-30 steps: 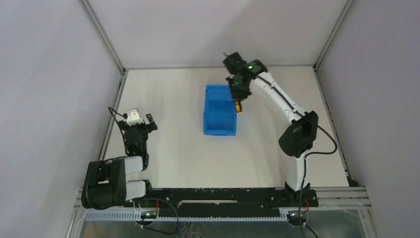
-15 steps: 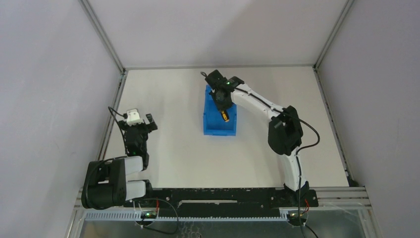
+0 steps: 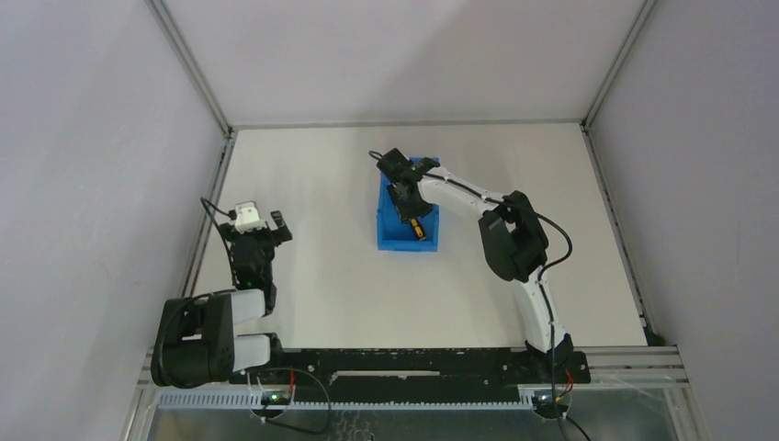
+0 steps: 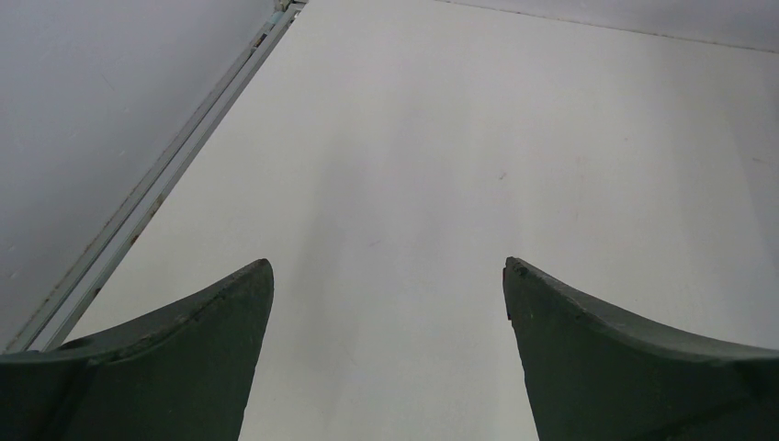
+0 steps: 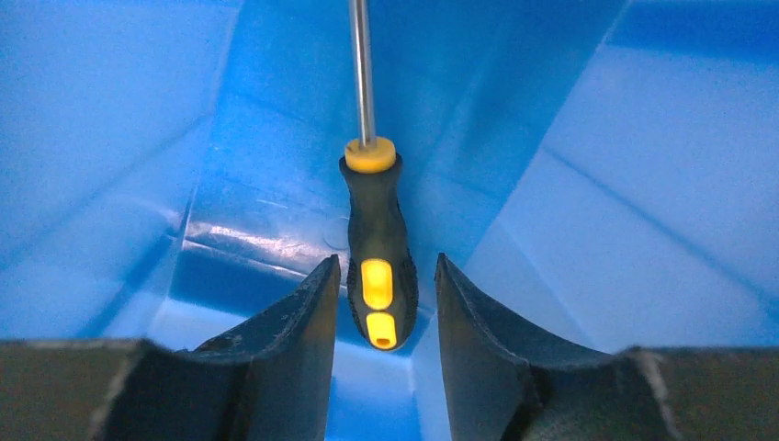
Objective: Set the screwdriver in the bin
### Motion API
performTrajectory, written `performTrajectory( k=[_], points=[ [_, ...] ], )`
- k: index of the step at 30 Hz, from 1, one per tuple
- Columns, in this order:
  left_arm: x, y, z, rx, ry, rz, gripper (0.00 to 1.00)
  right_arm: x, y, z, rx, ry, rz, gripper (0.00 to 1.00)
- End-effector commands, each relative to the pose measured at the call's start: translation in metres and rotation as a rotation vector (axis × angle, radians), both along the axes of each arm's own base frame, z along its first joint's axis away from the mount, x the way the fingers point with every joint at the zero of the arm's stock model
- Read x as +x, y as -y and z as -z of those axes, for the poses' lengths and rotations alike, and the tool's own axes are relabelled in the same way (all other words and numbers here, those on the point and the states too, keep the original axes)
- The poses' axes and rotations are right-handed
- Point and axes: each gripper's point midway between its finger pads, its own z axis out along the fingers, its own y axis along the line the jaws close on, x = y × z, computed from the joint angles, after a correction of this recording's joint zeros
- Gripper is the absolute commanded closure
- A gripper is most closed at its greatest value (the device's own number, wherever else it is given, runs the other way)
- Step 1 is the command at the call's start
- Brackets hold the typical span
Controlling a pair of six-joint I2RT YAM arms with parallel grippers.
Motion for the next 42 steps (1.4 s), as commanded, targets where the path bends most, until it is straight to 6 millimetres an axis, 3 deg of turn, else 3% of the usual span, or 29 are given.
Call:
performTrajectory(
  k=[1, 7, 8, 9, 10, 14, 19, 24, 29, 34, 39, 42],
  points=[
    [0.01, -0.001, -0.025, 0.02, 0.071, -0.004, 0.0, 0.017, -0.014, -0.069, 0.111, 0.159, 0.05, 0.5],
    [0.01, -0.001, -0.025, 0.019, 0.073, -0.004, 0.0, 0.012, -0.012, -0.158, 0.221, 0.302, 0.054, 0.49],
    [0.01, -0.001, -0.026, 0.02, 0.073, -0.004, 0.0, 0.009, -0.01, -0.175, 0.247, 0.331, 0.049, 0.42],
    [0.01, -0.001, -0.026, 0.02, 0.074, -0.004, 0.0, 0.005, -0.008, -0.19, 0.273, 0.36, 0.041, 0.13],
    [0.01, -0.001, -0.025, 0.02, 0.072, -0.005, 0.0, 0.001, -0.005, -0.205, 0.299, 0.388, 0.028, 0.02],
    [0.01, -0.001, -0.025, 0.019, 0.073, -0.004, 0.0, -0.018, 0.01, -0.254, 0.403, 0.526, -0.025, 0.0],
    [0.01, -0.001, -0.025, 0.019, 0.073, -0.004, 0.0, -0.047, 0.052, -0.287, 0.57, 0.742, -0.01, 0.0],
    [0.01, -0.001, -0.025, 0.02, 0.073, -0.004, 0.0, -0.062, 0.106, -0.249, 0.607, 0.807, 0.131, 0.0],
    [0.01, -0.001, -0.026, 0.02, 0.073, -0.005, 0.0, -0.072, 0.146, -0.186, 0.569, 0.801, 0.301, 0.0],
    [0.01, -0.001, -0.026, 0.02, 0.073, -0.005, 0.0, -0.088, 0.164, -0.11, 0.558, 0.732, 0.422, 0.0],
    [0.01, -0.001, -0.026, 0.02, 0.073, -0.004, 0.0, -0.093, 0.175, -0.067, 0.563, 0.695, 0.54, 0.0],
    [0.01, -0.001, -0.025, 0.02, 0.072, -0.005, 0.0, -0.094, 0.176, -0.058, 0.554, 0.687, 0.543, 0.0]
  ],
)
